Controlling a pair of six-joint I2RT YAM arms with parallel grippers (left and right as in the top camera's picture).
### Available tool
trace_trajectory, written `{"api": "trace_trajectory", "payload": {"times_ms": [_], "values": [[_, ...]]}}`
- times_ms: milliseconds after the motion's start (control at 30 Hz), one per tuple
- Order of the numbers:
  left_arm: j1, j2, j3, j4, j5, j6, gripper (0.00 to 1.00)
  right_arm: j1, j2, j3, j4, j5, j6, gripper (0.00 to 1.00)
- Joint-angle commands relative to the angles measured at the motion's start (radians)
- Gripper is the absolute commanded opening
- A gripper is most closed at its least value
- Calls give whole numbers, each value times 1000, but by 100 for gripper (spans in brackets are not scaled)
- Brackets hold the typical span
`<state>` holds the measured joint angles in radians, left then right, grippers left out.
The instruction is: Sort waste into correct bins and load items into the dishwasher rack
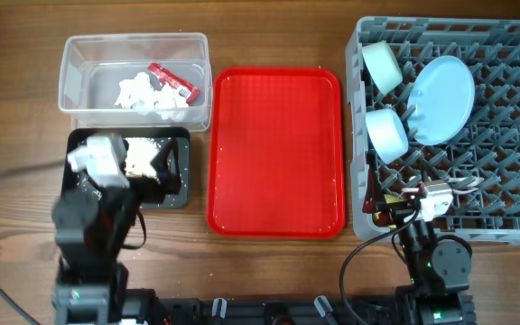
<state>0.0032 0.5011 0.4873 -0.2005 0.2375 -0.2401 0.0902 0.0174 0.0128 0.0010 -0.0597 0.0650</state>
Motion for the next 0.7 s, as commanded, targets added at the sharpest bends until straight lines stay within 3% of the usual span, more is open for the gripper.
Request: {"api": "trace_trajectory", "payload": {"times_ms": [0, 300, 667], "values": [[5, -195, -195, 81, 13, 27, 100, 4, -13, -8, 3, -15, -12, 100], [5, -451, -377, 105, 13, 24, 100, 4, -13, -8, 3, -15, -12, 100], [5, -498, -449, 154, 5, 24, 100, 4, -13, -8, 3, -15, -12, 100]]}}
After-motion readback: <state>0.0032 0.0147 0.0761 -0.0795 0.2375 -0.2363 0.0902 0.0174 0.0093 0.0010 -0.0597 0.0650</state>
